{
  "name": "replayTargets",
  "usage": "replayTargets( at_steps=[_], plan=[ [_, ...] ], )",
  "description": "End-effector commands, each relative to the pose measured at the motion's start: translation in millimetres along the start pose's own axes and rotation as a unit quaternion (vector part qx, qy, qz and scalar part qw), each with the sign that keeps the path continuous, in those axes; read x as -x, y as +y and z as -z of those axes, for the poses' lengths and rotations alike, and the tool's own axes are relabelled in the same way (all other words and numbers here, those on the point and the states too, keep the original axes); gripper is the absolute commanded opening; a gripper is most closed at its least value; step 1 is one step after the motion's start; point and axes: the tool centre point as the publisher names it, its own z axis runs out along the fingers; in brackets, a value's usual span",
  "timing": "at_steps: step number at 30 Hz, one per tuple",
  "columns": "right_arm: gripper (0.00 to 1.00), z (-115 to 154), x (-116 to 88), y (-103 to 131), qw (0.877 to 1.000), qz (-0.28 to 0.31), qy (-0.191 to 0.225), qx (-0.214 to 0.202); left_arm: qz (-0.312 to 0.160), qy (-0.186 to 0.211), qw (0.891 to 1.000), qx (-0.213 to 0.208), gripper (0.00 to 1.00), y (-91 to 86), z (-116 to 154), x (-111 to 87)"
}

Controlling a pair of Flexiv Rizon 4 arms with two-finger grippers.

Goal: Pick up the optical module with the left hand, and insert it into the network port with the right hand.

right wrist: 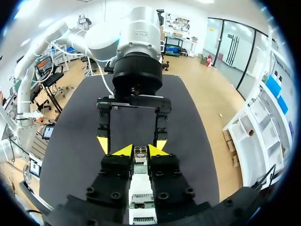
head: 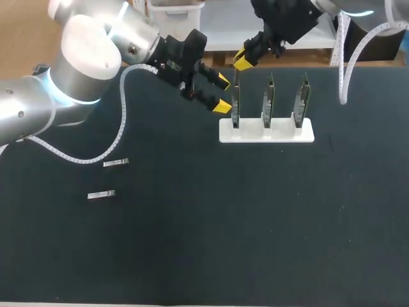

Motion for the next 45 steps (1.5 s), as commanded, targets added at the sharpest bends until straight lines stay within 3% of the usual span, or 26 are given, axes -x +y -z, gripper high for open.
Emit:
replayTargets(
  at_steps=[1, 25, 45],
  plan=[
    [0.00, -0.6, 0.2, 1.6, 1.000, -0.002, 0.002, 0.004, 0.001, 0.002, 1.000, 0.000, 1.00, -0.2, 0.2, 0.6],
    [0.00, -9.1, -5.6, 4.0, 1.000, -0.007, 0.015, 0.003, 0.001, 0.002, 1.000, 0.000, 1.00, -0.2, 0.2, 0.6],
    [0.00, -1.1, 1.0, 1.1, 1.000, 0.008, 0.012, -0.007, 0.001, 0.002, 1.000, 0.000, 1.00, -0.2, 0.2, 0.6]
  ],
)
